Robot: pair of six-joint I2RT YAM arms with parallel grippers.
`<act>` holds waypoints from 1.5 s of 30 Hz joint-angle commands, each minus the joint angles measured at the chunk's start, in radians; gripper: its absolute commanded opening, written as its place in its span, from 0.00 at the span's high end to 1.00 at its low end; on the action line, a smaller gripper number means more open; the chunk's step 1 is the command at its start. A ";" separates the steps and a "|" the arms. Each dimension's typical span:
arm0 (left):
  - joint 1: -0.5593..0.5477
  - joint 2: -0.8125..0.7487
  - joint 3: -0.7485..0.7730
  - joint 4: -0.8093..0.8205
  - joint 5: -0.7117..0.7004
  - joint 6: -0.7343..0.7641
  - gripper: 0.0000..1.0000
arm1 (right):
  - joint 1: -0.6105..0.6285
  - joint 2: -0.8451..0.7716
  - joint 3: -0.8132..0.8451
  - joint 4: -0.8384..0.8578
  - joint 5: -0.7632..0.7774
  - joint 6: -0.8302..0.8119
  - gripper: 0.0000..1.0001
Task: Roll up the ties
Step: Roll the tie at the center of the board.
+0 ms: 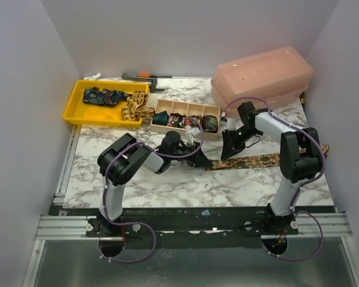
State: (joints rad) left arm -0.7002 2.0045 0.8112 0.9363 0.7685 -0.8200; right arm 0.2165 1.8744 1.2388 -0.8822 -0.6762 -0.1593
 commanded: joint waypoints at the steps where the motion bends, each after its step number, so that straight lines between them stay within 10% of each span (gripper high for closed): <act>1: 0.029 -0.081 -0.080 0.001 -0.033 0.017 0.59 | -0.023 -0.081 0.002 -0.087 0.085 -0.031 0.73; 19: 0.031 -0.040 -0.035 -0.255 -0.115 0.113 0.41 | -0.059 -0.004 -0.090 0.041 0.147 0.039 0.60; 30: 0.000 -0.078 -0.010 -0.186 -0.113 0.088 0.67 | -0.058 0.018 -0.085 0.054 0.130 0.040 0.75; 45: -0.060 -0.027 0.122 -0.214 -0.123 0.072 0.71 | -0.057 0.025 -0.072 0.042 0.084 0.029 0.93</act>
State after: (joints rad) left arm -0.7437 1.9491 0.8856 0.7132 0.6624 -0.7349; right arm 0.1570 1.8805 1.1469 -0.8528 -0.5434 -0.1230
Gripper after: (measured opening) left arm 0.290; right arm 0.077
